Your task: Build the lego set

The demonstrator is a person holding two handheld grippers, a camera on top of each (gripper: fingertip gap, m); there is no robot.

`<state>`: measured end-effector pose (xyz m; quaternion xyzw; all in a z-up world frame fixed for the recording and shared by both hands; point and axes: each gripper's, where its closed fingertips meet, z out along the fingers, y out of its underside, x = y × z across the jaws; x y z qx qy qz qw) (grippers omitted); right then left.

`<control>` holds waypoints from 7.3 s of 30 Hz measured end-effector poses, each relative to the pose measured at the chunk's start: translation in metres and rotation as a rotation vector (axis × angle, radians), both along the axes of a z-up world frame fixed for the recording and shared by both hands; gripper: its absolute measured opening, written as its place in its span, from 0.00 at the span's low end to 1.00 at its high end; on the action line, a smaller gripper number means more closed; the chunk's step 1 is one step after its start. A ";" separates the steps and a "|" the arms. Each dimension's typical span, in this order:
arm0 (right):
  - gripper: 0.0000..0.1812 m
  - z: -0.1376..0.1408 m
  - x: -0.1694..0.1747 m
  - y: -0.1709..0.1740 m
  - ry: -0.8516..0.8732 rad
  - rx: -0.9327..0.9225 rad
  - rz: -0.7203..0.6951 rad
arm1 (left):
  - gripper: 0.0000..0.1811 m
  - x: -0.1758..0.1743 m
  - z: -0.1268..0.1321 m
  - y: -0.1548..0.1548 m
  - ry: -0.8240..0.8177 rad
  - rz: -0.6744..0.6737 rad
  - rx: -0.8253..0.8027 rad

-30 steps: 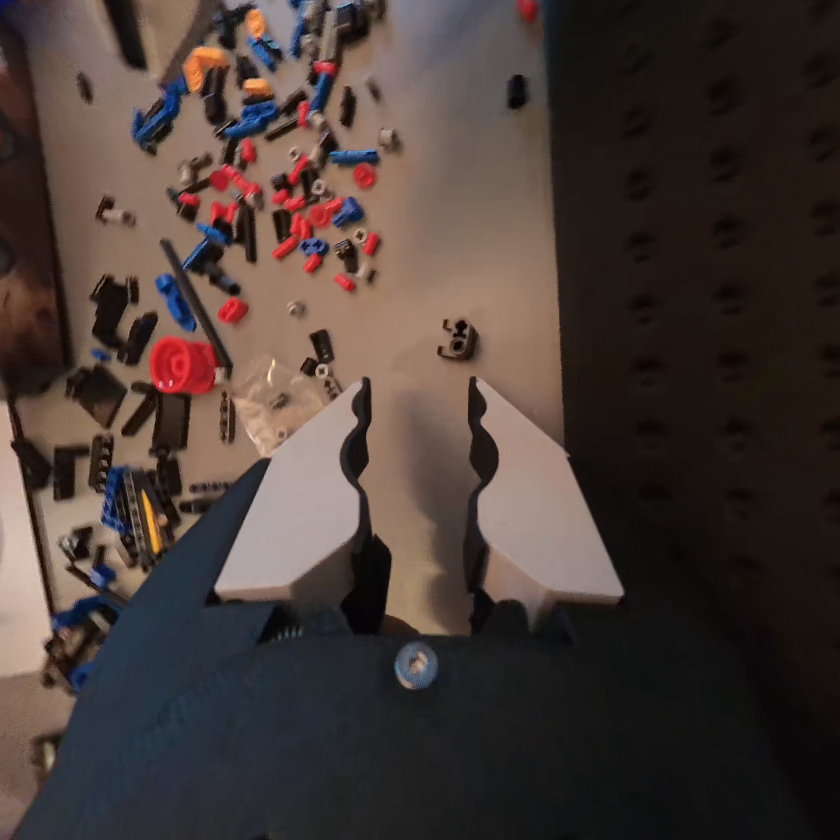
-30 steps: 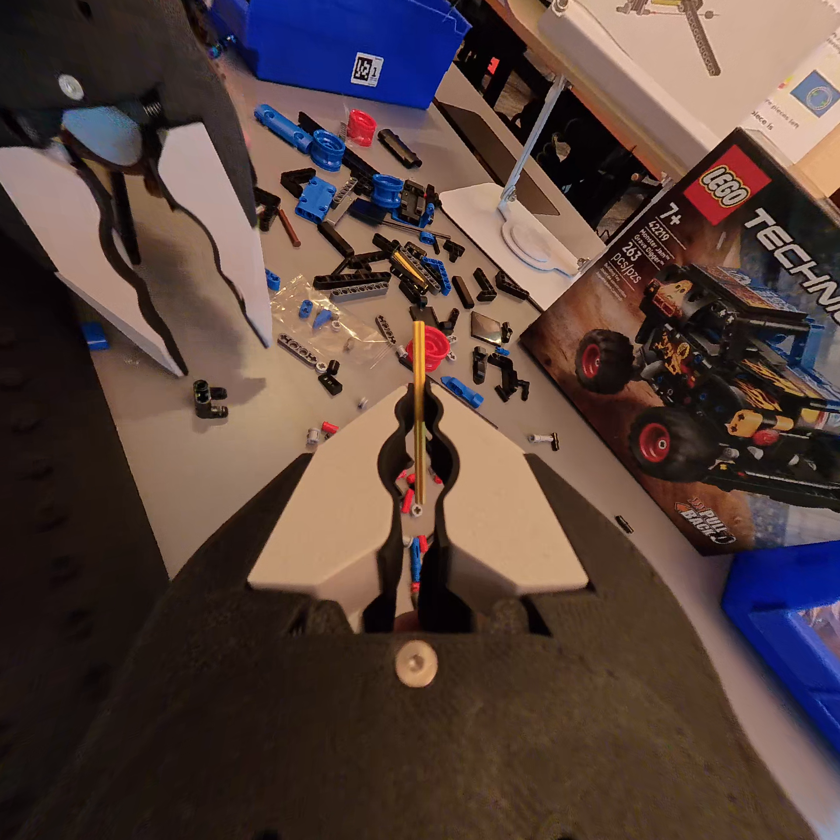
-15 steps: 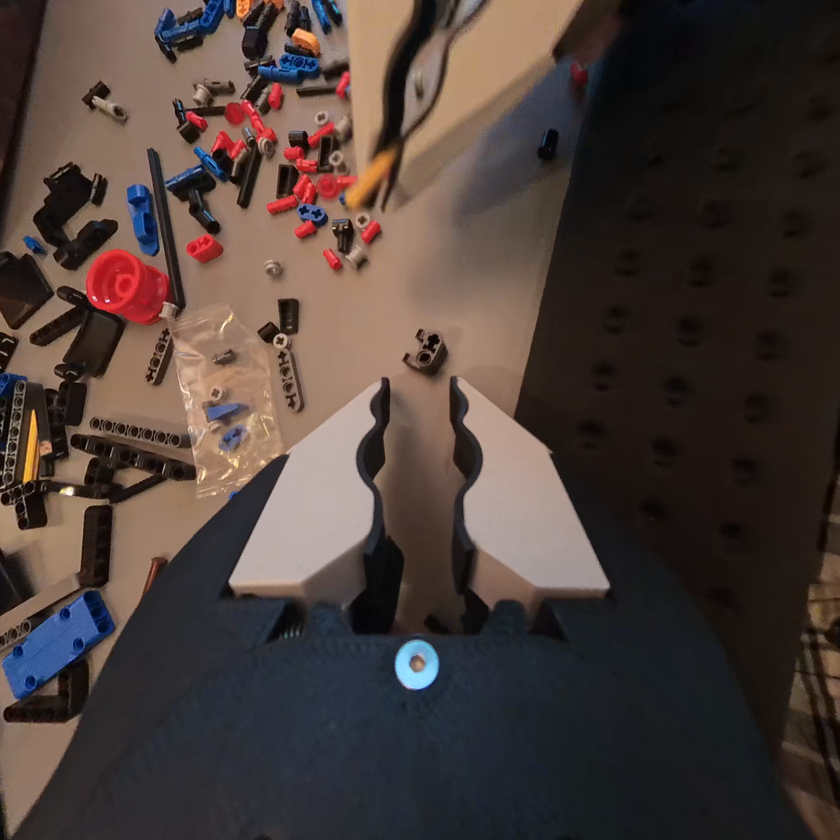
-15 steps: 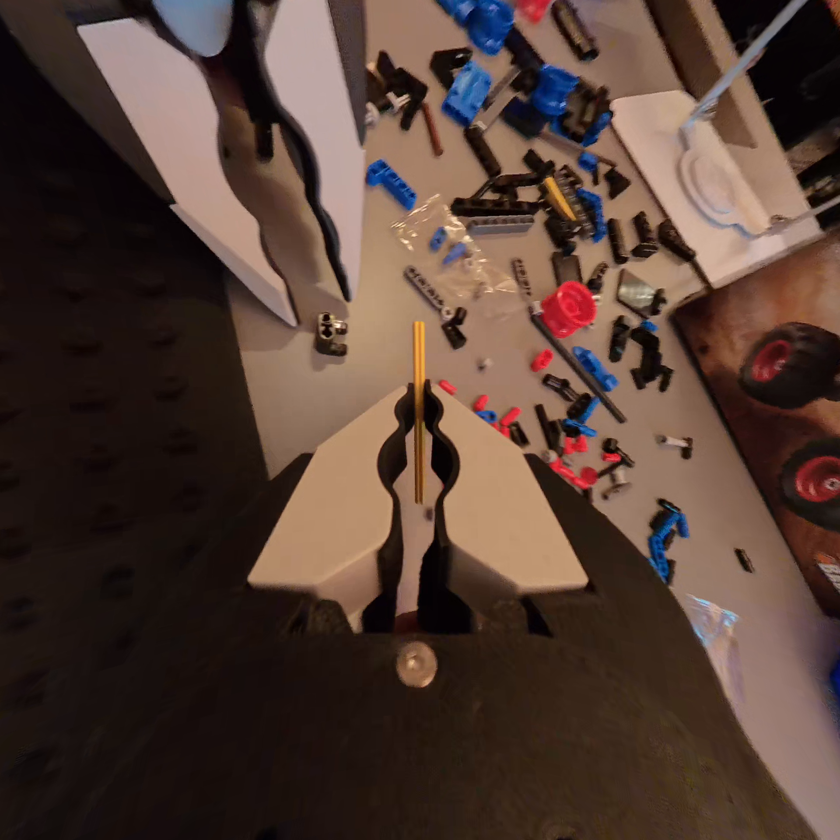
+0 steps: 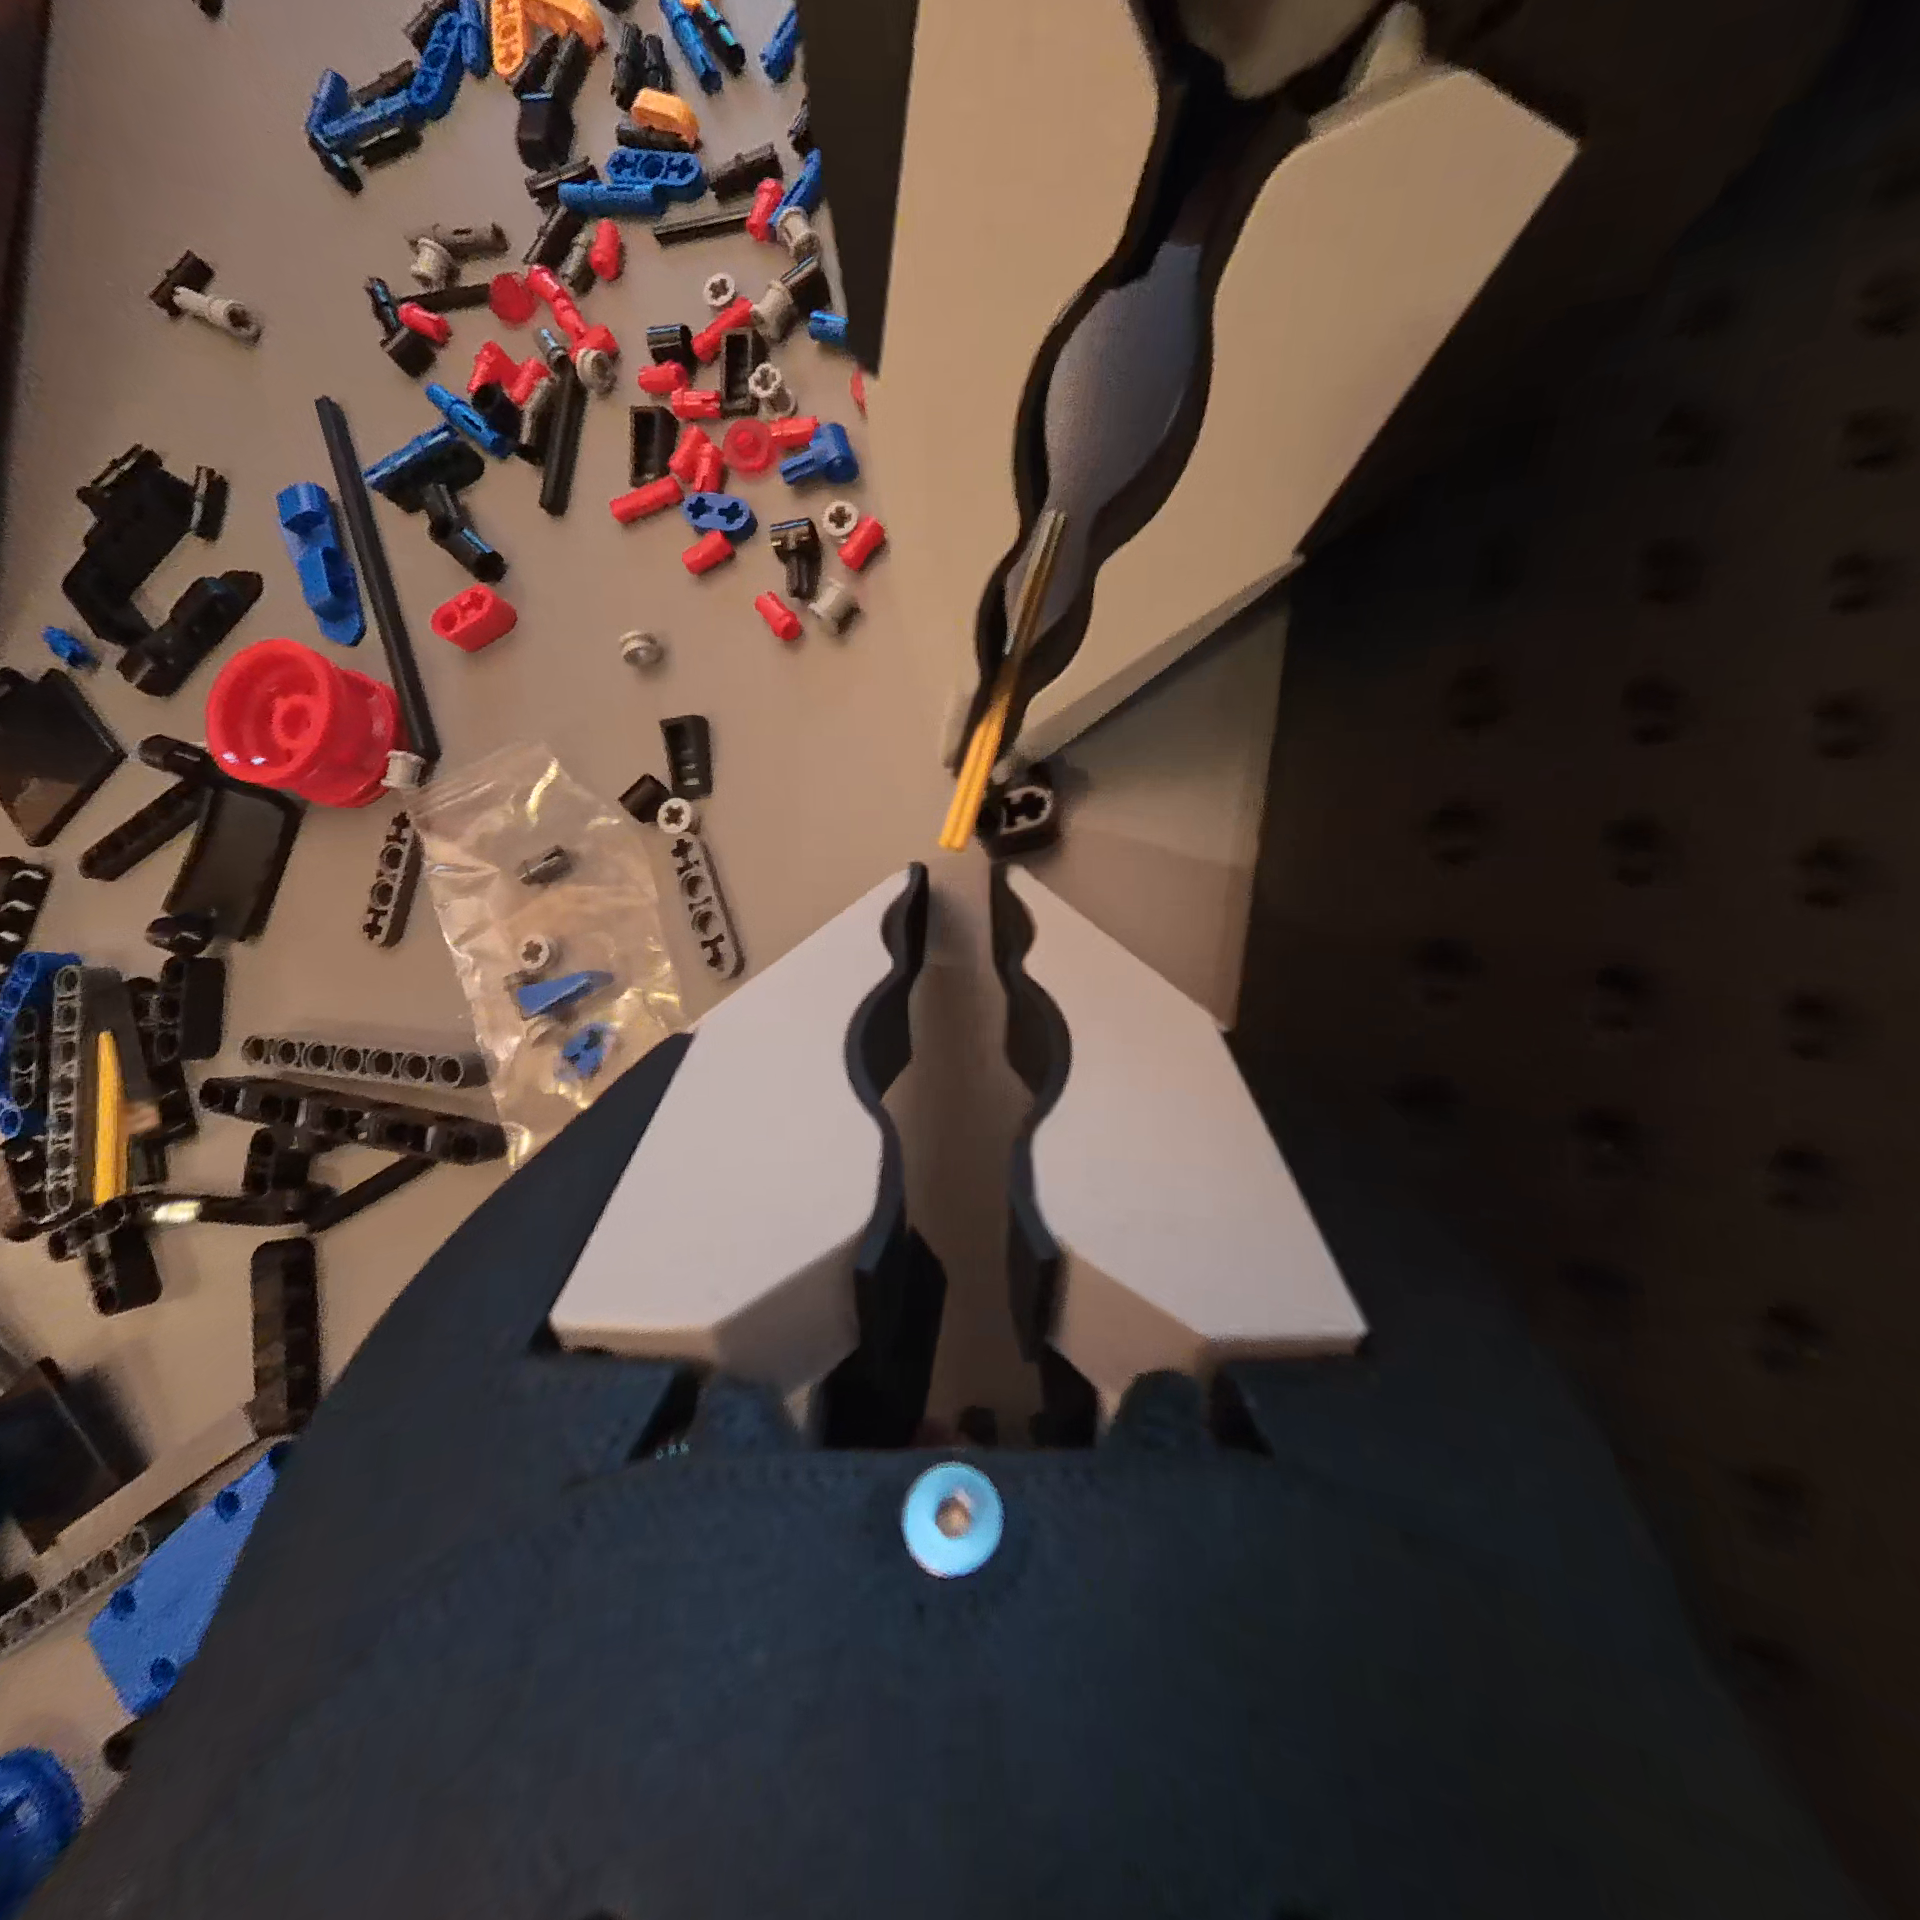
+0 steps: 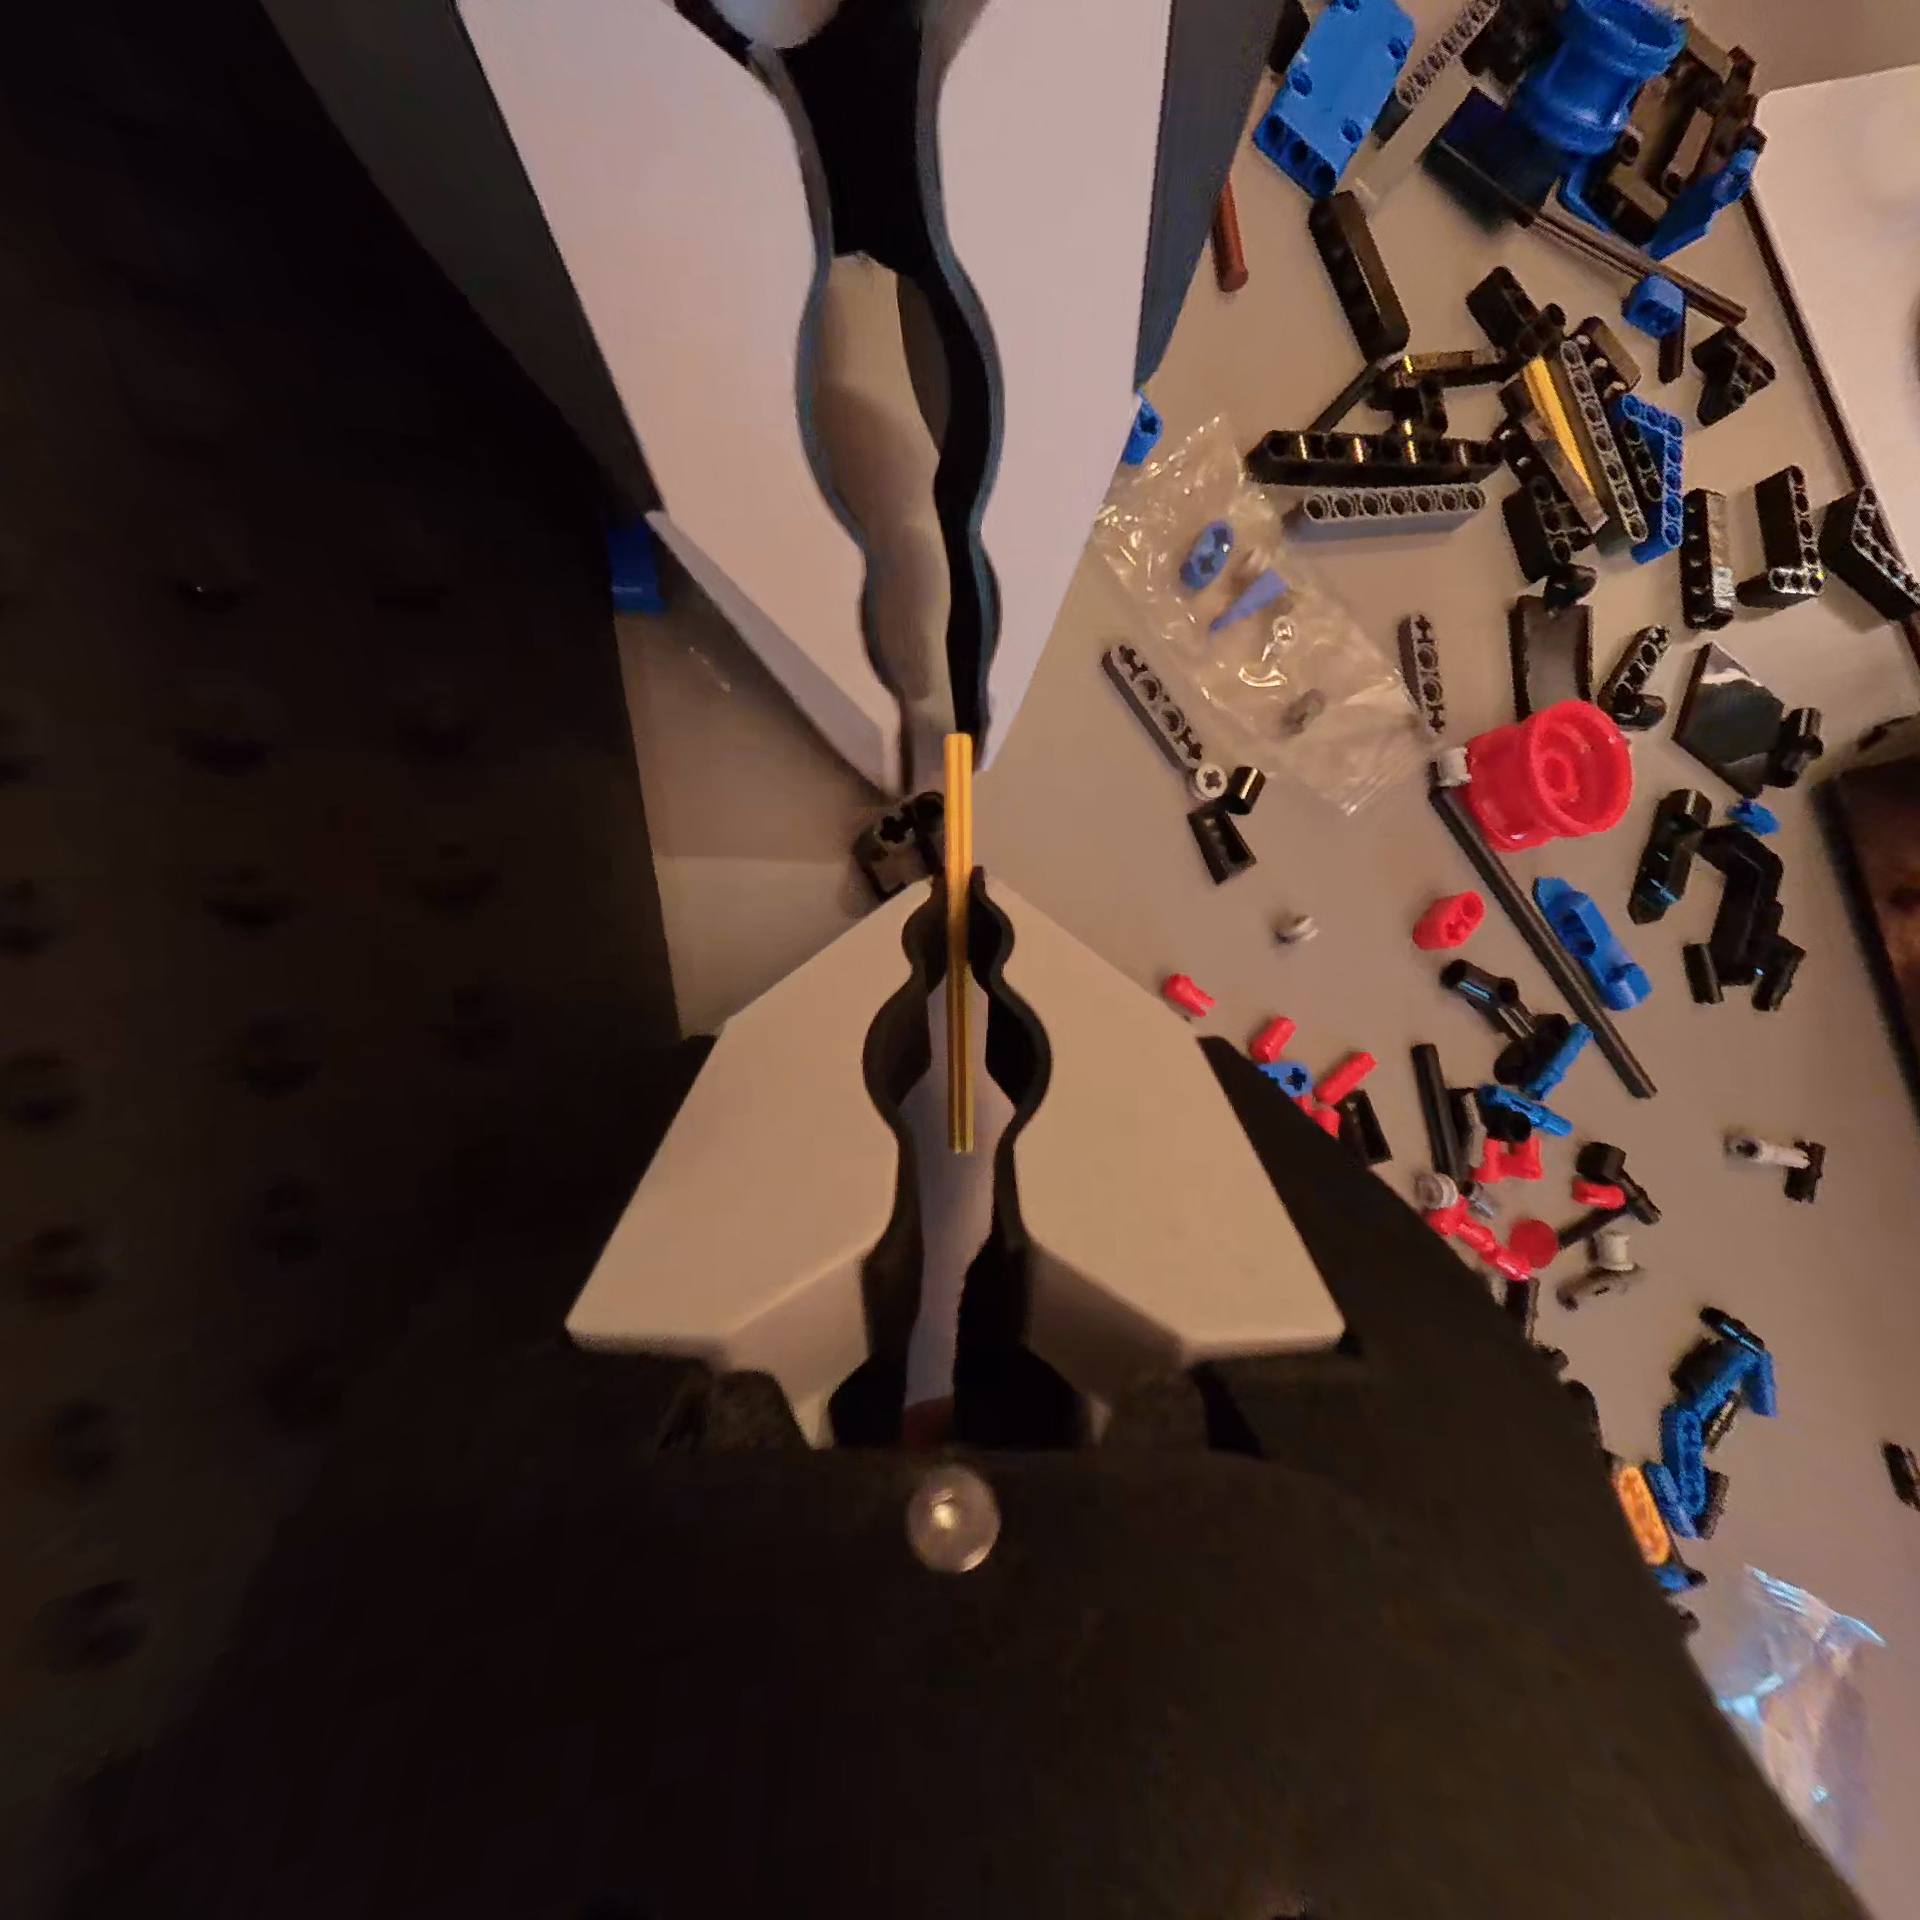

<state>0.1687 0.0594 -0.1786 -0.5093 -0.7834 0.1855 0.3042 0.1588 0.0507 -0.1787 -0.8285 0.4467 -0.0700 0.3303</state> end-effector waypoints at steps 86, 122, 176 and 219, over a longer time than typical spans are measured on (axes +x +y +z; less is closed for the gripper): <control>0.01 0.056 -0.008 0.005 0.300 0.217 0.076 | 0.08 -0.004 0.024 -0.003 -0.261 -0.048 -0.033; 0.01 0.073 -0.038 -0.013 0.273 0.189 0.096 | 0.00 -0.007 0.104 -0.014 -0.367 -0.119 0.316; 0.03 0.084 -0.038 0.003 0.270 -0.040 0.020 | 0.01 -0.009 0.108 0.010 -0.232 -0.183 0.062; 0.01 0.045 -0.024 -0.023 0.185 -0.299 0.134 | 0.01 0.007 0.068 -0.008 -0.214 -0.205 -0.134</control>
